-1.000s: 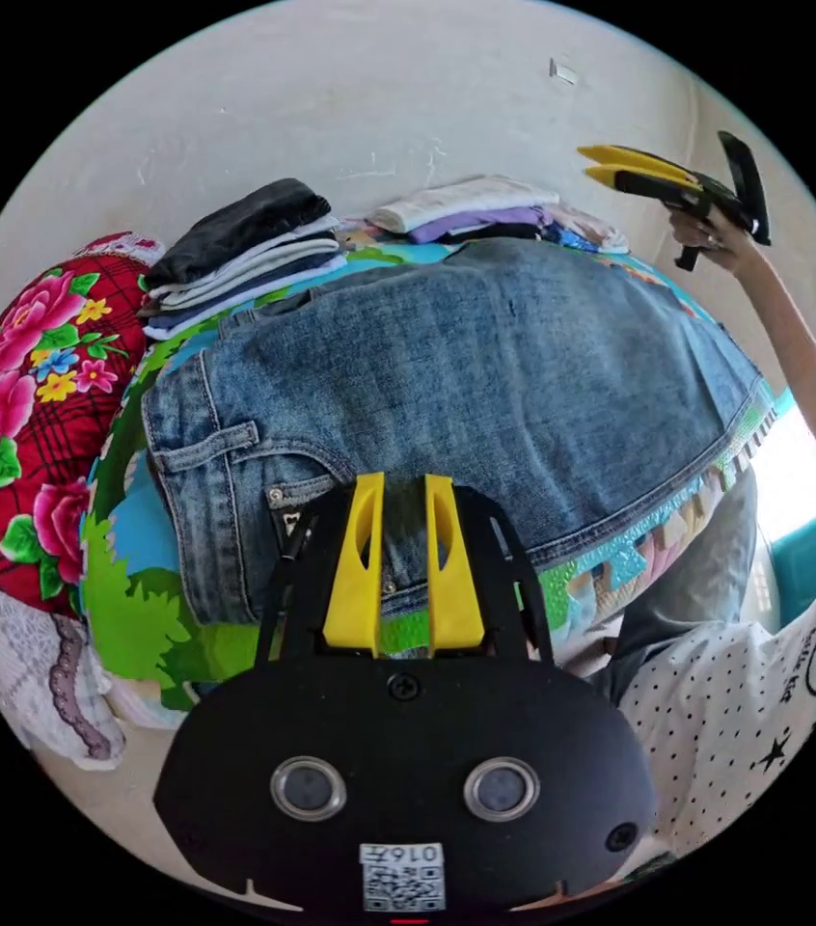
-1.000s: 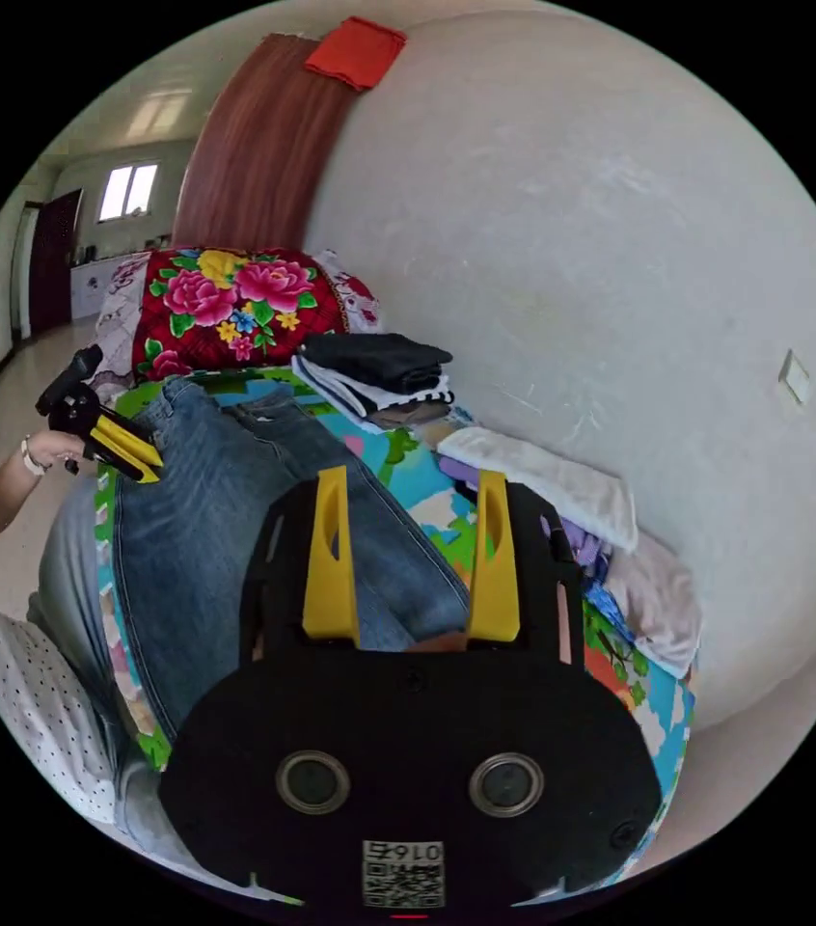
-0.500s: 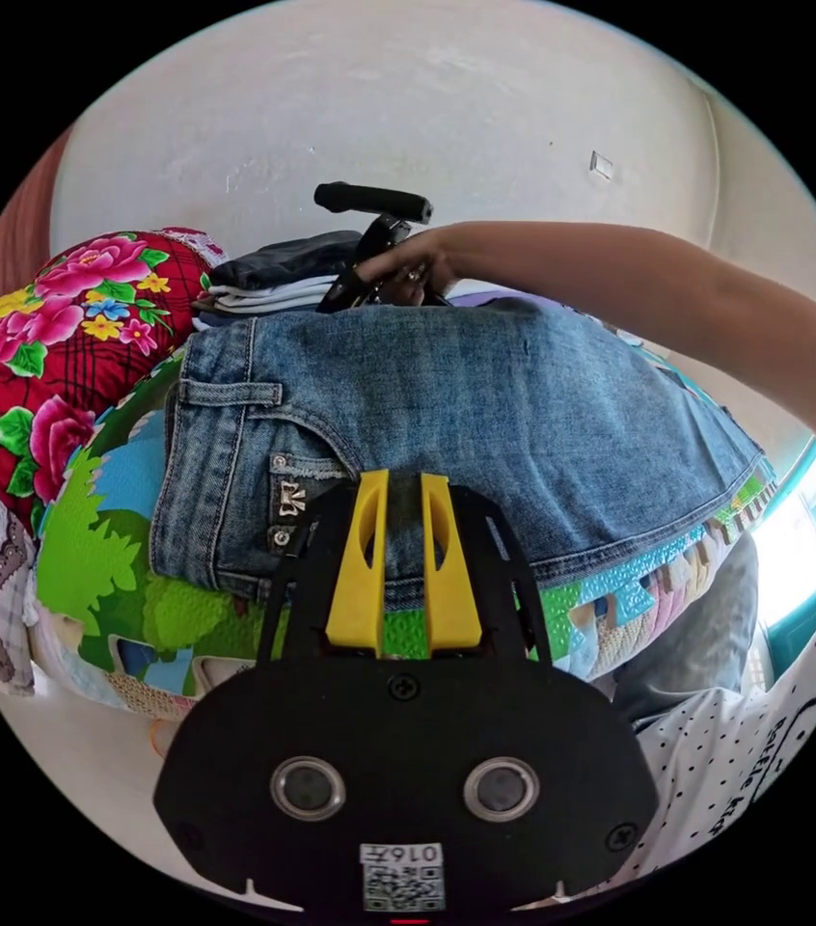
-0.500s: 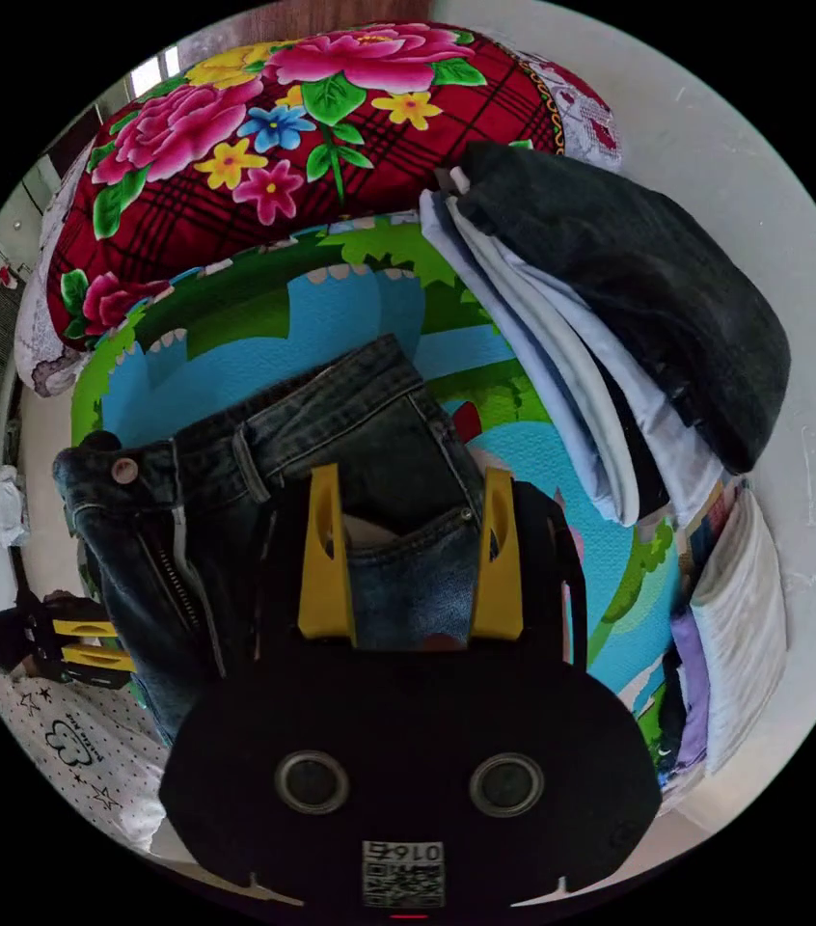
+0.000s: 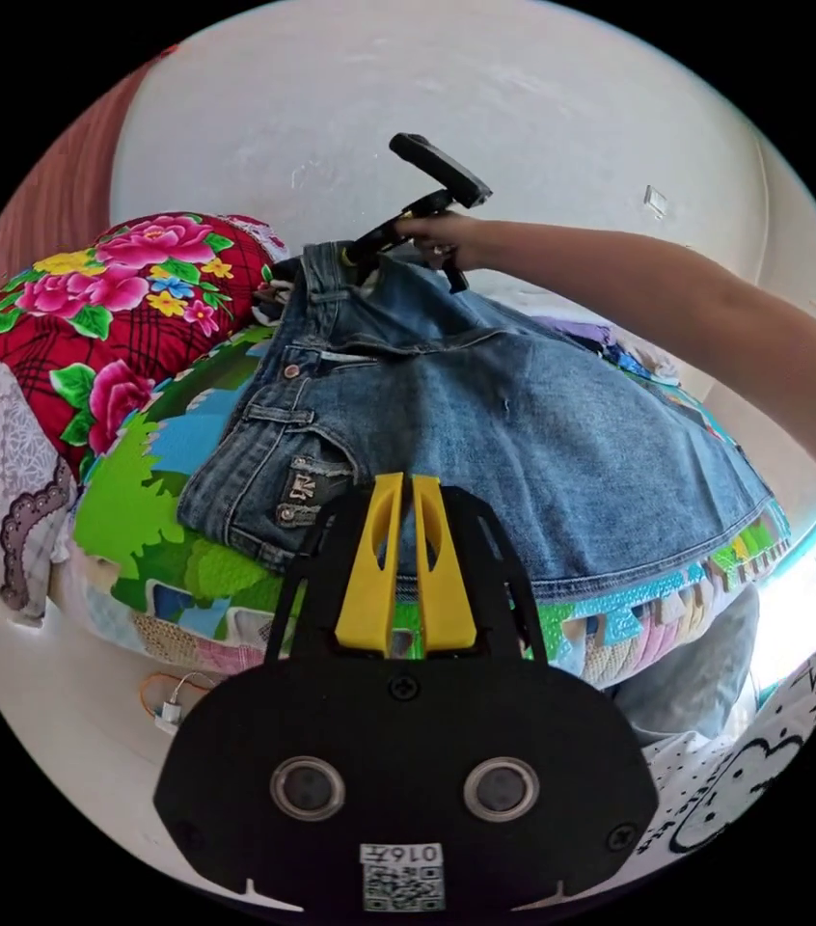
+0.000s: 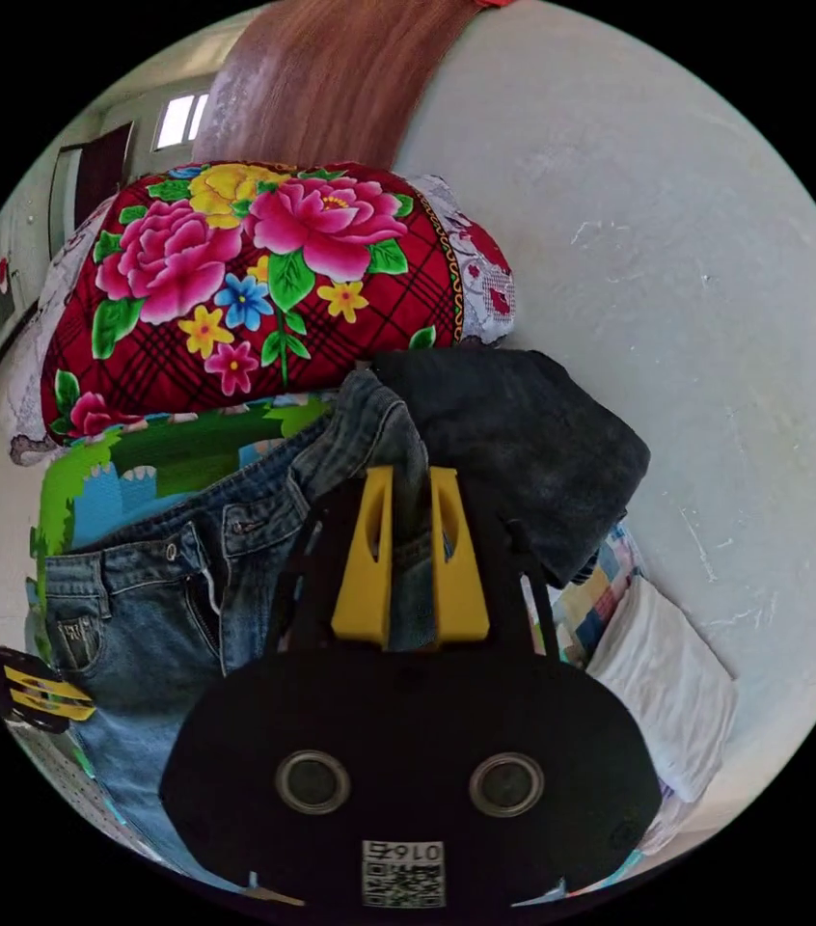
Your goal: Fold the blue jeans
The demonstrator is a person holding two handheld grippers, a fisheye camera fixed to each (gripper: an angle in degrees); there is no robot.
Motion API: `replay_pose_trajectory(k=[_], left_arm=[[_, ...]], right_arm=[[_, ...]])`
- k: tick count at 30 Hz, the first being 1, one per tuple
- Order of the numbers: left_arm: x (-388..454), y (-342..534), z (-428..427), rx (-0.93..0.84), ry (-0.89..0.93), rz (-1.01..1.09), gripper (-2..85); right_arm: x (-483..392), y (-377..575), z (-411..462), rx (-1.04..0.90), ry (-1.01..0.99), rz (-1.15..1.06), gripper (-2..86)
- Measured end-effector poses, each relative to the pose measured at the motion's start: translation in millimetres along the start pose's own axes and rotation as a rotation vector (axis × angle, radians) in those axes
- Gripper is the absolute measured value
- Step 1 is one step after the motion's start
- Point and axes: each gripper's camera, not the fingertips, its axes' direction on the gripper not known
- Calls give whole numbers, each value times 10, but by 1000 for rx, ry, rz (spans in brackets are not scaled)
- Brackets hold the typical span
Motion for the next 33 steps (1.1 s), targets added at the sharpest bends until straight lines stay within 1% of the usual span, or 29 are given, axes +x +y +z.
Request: replay_pose_trajectory(k=[2,3,5,7,9,12,14,15,16,17,18,19,20,21,22,23,25,26,30,32,33], left_arm=[[-108,27,-148,28,-85,-26,-3],[-214,26,-214,29,-137,-45,1],[-417,1,-256,8,-185,-82,27],[-636,-40,-205,-61,-164,-111,58],[-860,-58,-38,-177,-70,-120,77],[-957,-5,-74,-113,-36,-156,76],[-919,34,-92,-82,-56,-154,75],[-853,38,-132,-85,-96,-151,75],[-821,41,-160,-84,-119,-163,75],[-756,56,-231,-60,-191,-197,75],[-680,70,-290,-16,-276,-197,86],[-647,63,-294,-8,-299,-177,97],[-632,16,-217,-62,-280,-147,119],[-654,-38,-48,-179,-187,-125,140],[-654,-53,-29,-183,-202,-126,142],[-611,-64,-40,-166,-191,-74,147],[-623,-73,-42,-170,-185,-90,145],[-636,-70,-61,-163,-179,-100,137],[-762,-33,-168,-110,-47,-186,92],[-821,-43,-268,-88,-8,-219,74],[-844,-77,-349,-85,-23,-222,67]], right_arm=[[-96,44,22,-85,-2,42,119],[-119,82,0,-91,-1,40,121],[-156,345,-273,-3,-7,63,122],[-157,639,-594,79,-39,80,121],[-158,1022,-952,120,-75,86,126],[-228,1907,-1637,154,-97,106,127],[-346,2813,-2215,182,-94,161,121],[-382,3060,-2358,193,-93,188,122],[-462,3559,-2636,213,-91,246,122],[-551,4066,-2907,238,-77,320,122],[-602,4322,-3039,257,-64,359,122],[-731,4823,-3286,297,-24,427,121],[-877,5290,-3506,322,36,503,121],[-952,5505,-3606,324,68,542,120],[-1105,5887,-3783,304,133,605,119],[-1251,6217,-3941,285,199,648,117],[-1408,6637,-4159,294,258,680,114],[-1456,6875,-4281,298,261,698,112],[-1478,7496,-4561,347,285,816,104],[-1493,7836,-4682,394,310,880,96],[-1501,7913,-4708,405,309,887,94]])
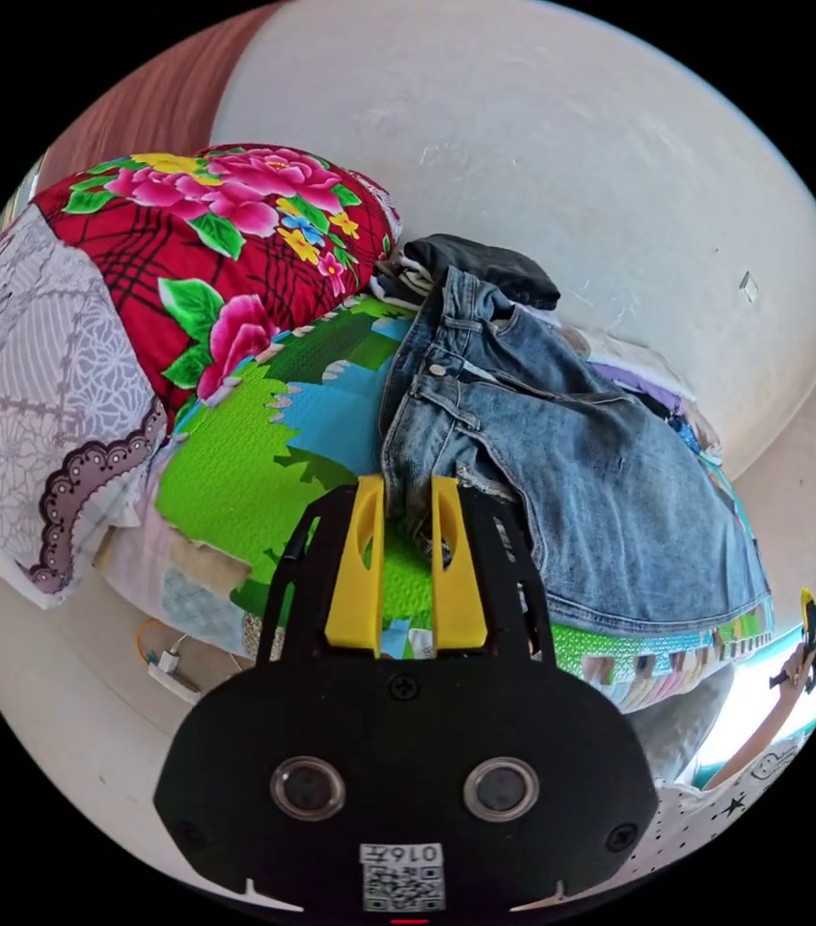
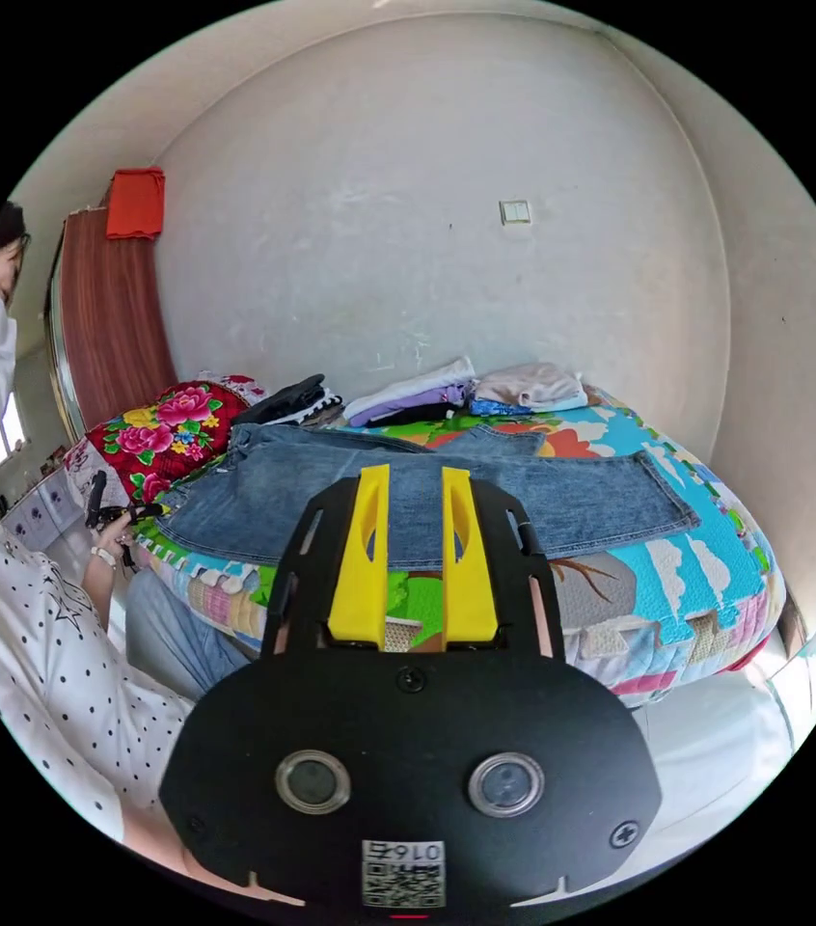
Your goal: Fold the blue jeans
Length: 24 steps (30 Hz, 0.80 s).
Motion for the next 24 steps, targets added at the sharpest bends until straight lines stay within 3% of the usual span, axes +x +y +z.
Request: replay_pose_trajectory(k=[4,8,13,16,18,24], left_arm=[[21,-158,-225,6,-127,25,62],[-5,-341,-191,-103,-347,-33,101],[478,-70,-659,133,-520,-38,78],[821,29,-847,225,-412,38,90],[1021,-9,-847,184,-241,110,101],[1414,-96,-706,129,-64,173,108]], right_arm=[[403,259,-286,33,26,57,78],[779,505,-523,15,146,134,58],[1087,743,-648,-46,337,160,85],[1357,827,-560,-111,414,165,110],[1599,825,-438,-144,428,184,125],[2561,710,48,-273,504,375,154]])
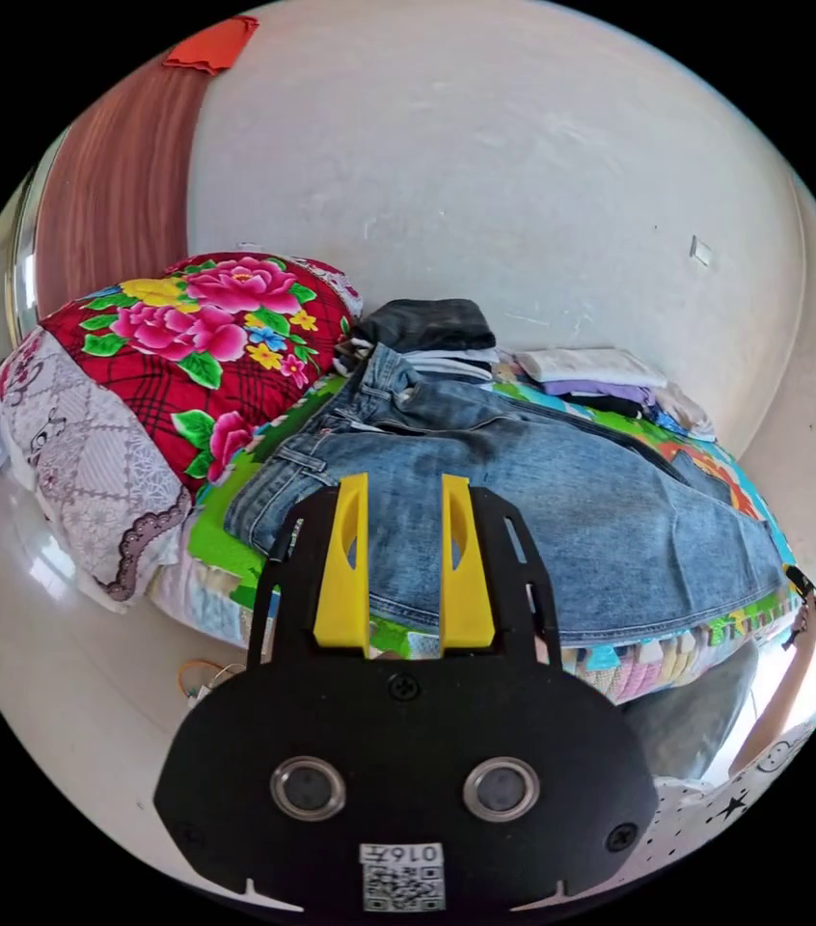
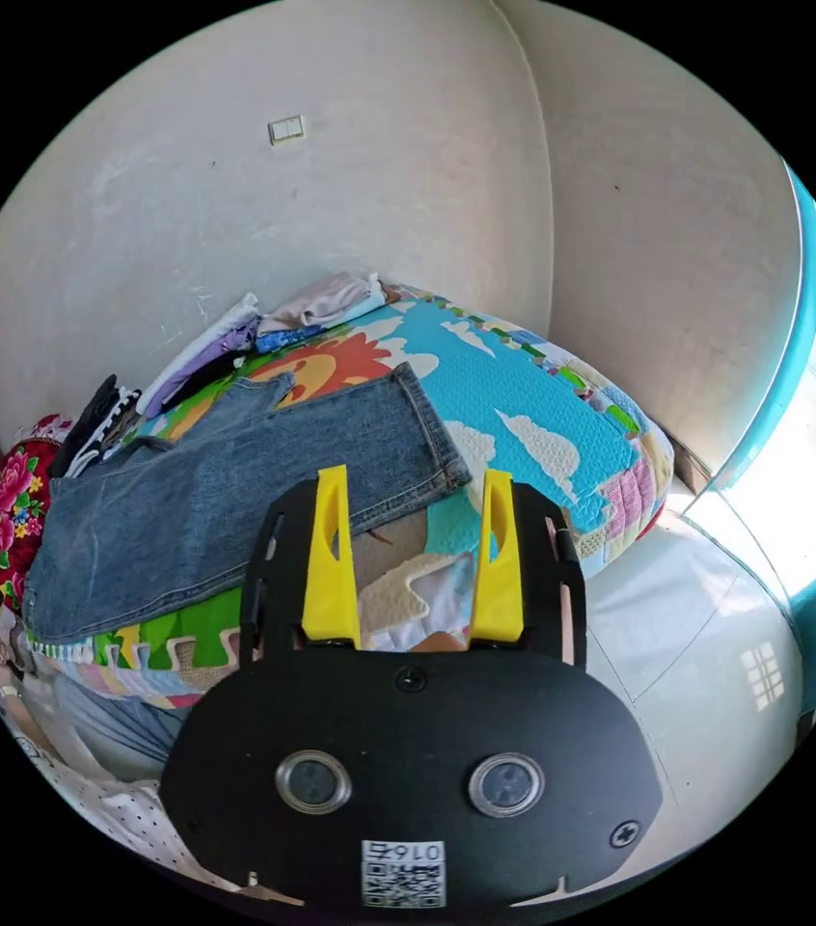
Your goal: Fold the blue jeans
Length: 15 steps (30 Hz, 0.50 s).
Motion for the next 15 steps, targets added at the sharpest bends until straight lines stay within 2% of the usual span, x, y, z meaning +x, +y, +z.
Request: replay_pose_trajectory(k=[5,11,13,15], left_arm=[[342,-144,195,-44,56,69,99],[747,-364,550,-120,116,163,89],[840,-416,712,-178,155,181,78],[913,-447,856,-185,190,157,55]], right_arm=[[48,-102,178,-12,104,-105,71],[320,-44,-133,148,31,-72,58],[455,-142,21,71,12,-58,61],[536,-273,128,5,87,-13,64]])
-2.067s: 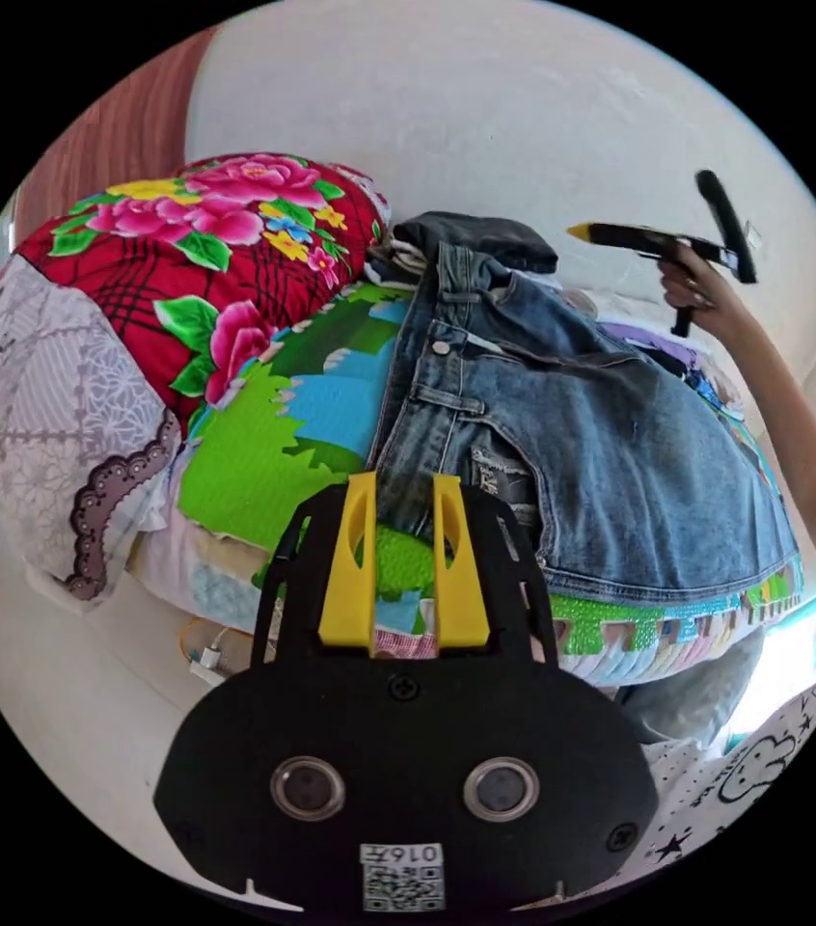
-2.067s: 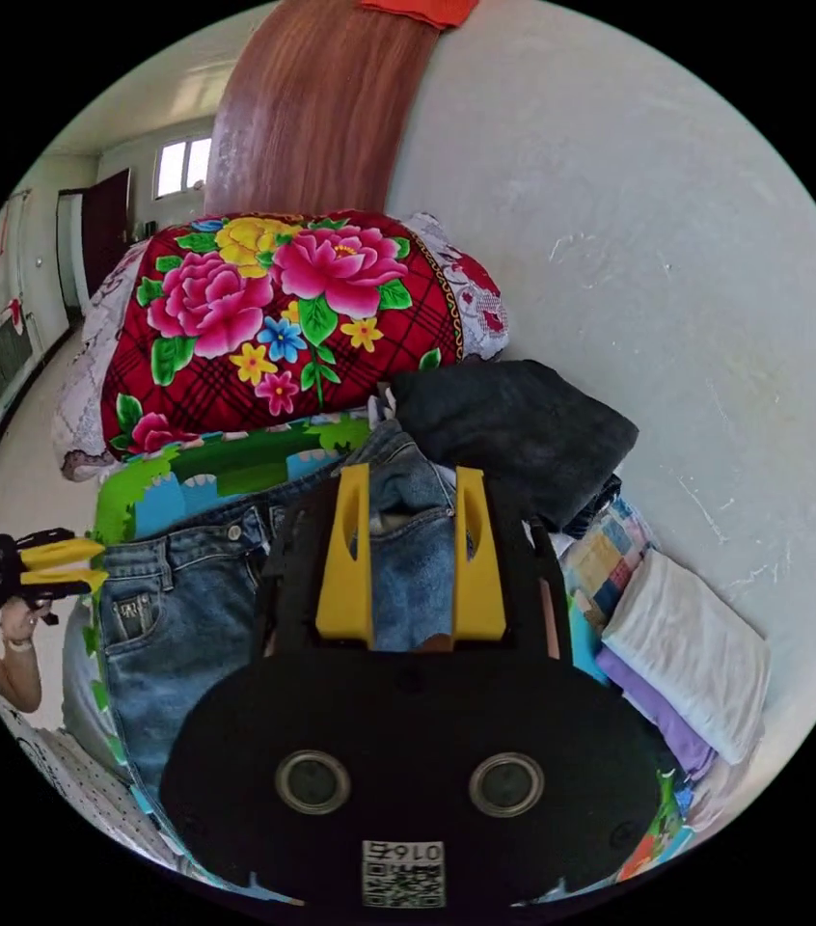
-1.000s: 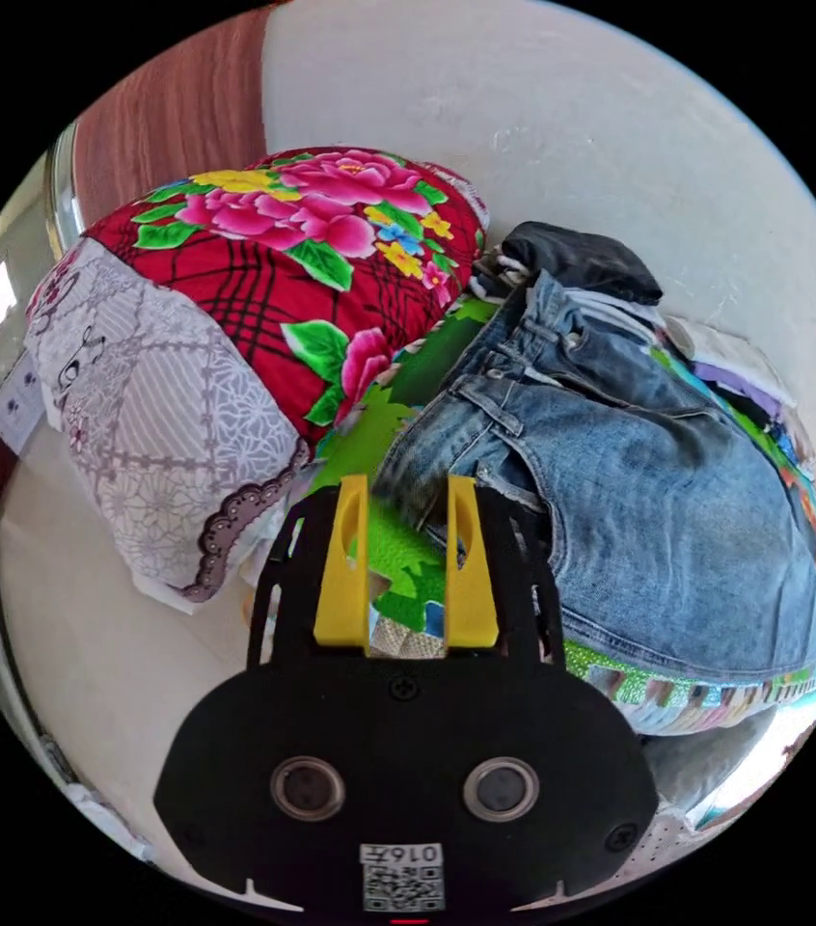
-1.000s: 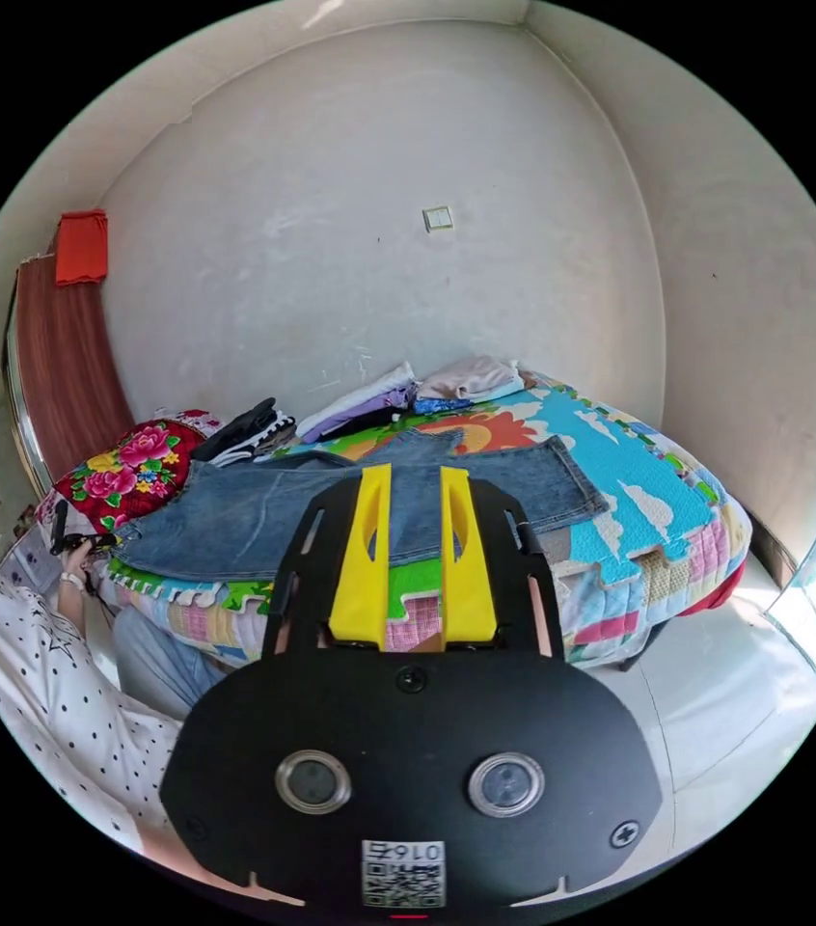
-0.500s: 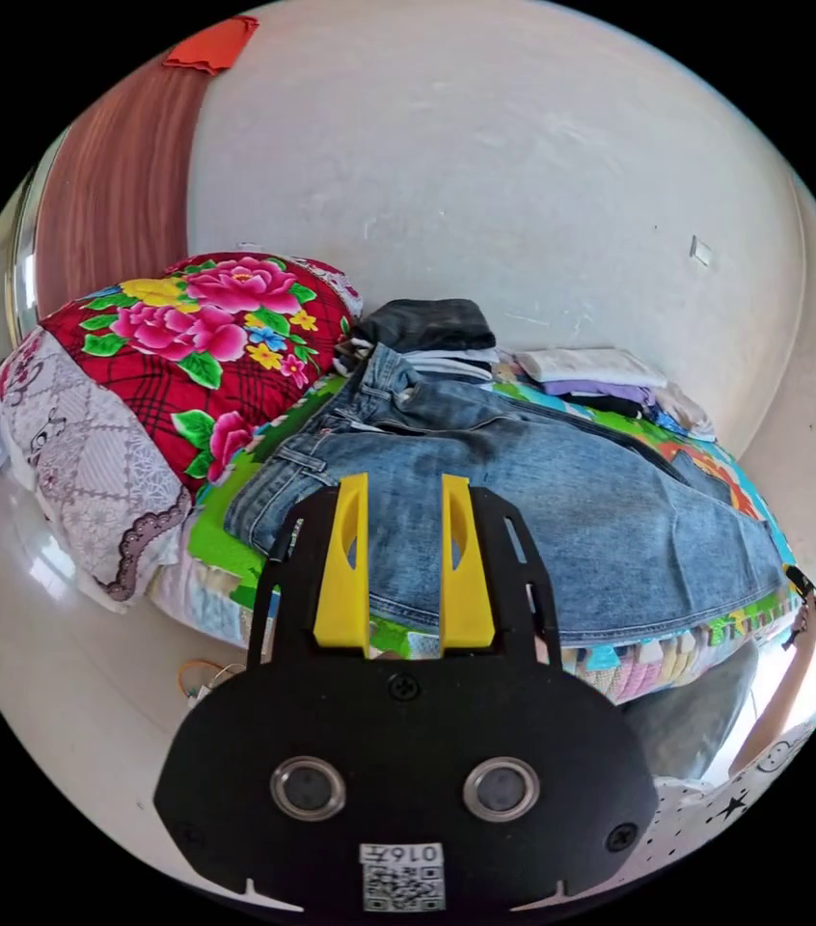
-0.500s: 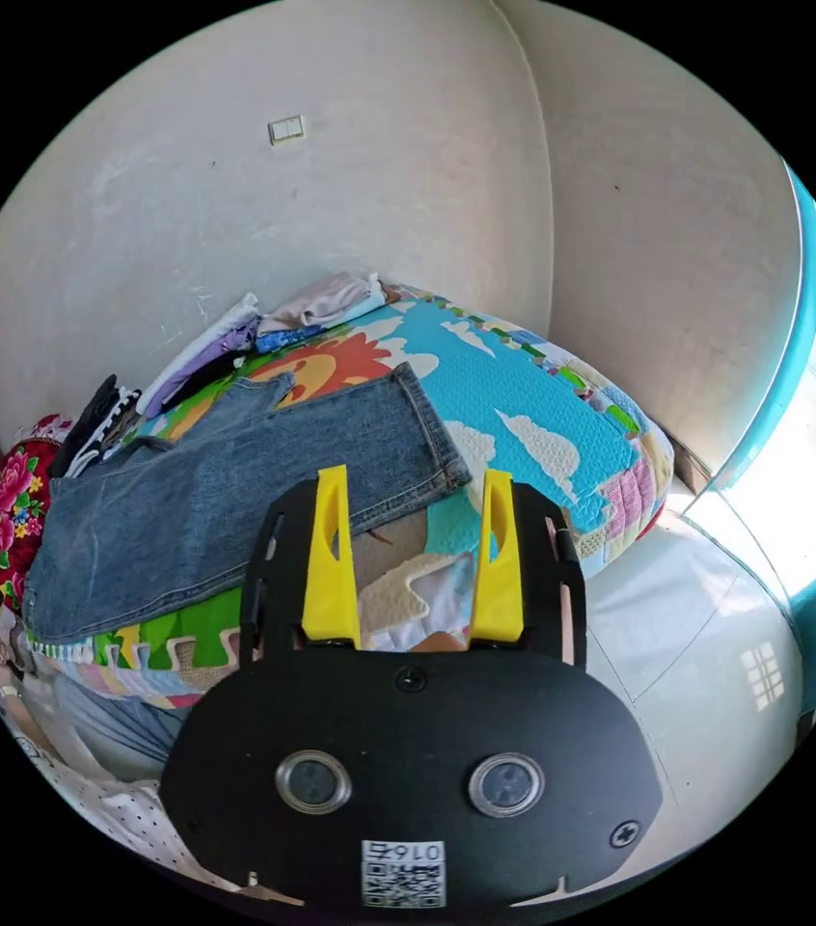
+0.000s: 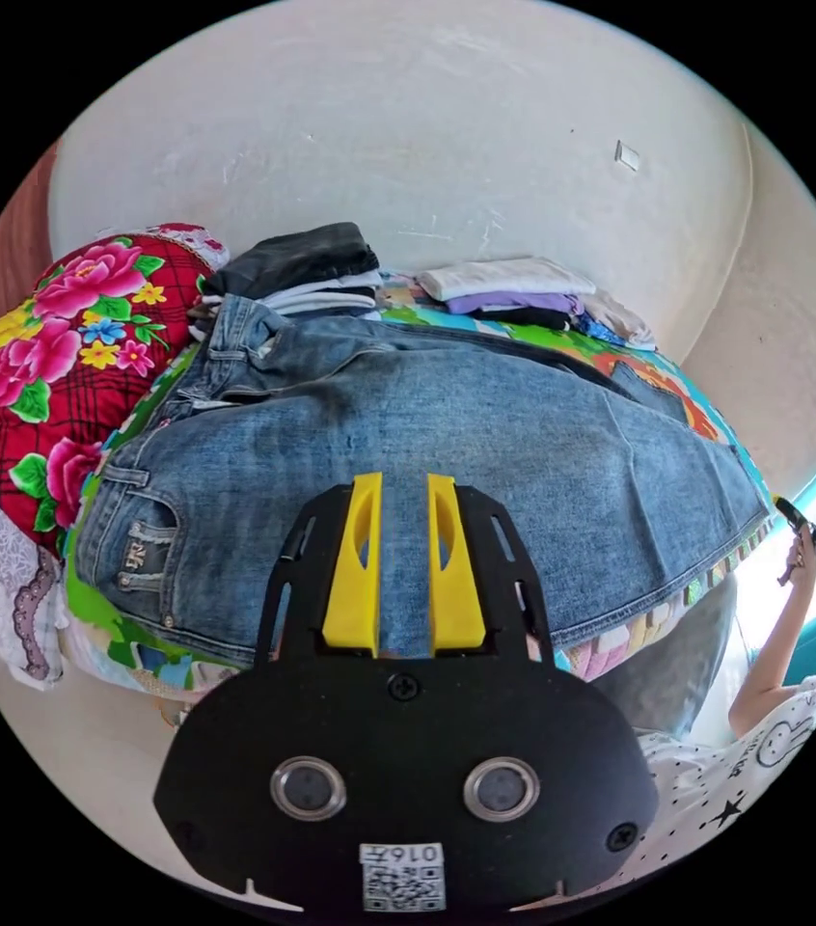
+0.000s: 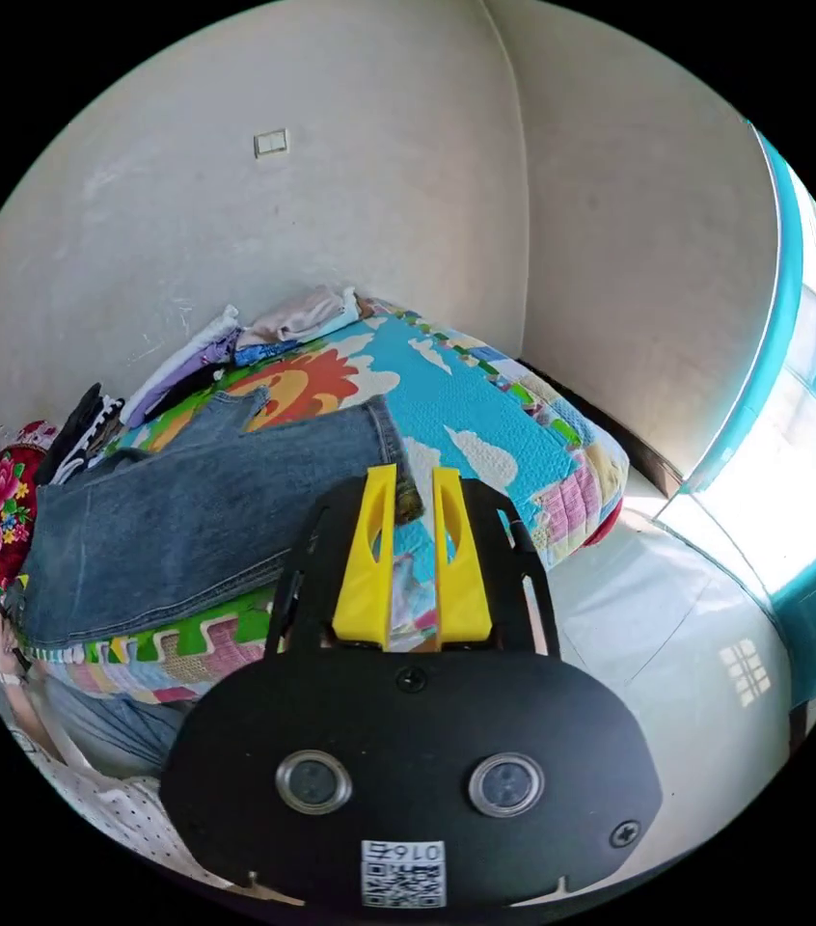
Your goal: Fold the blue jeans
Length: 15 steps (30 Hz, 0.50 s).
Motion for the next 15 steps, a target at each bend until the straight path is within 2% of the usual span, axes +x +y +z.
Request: replay_pose_trajectory(k=[1,3,4,5,9,11,13,15], left_arm=[[13,-10,34,6,6,1,51],[72,-66,252,-50,29,16,46],[88,-79,325,-80,35,22,47],[109,-78,389,-69,16,8,49],[190,-24,391,16,-4,25,48],[210,-61,399,11,-1,29,47],[227,-84,402,15,3,29,47],[260,-105,402,25,2,31,47]], right_arm=[[-24,-56,-69,61,31,-10,69],[-122,-131,-260,275,-30,-39,78],[-224,-244,-318,367,-120,-90,83],[-351,-436,-289,373,-225,-156,92],[-877,-1150,167,270,-420,-338,145],[-1270,-1591,717,103,-485,-415,159],[-1539,-1815,1159,-35,-521,-464,158],[-1749,-1964,1564,-146,-445,-477,146]])
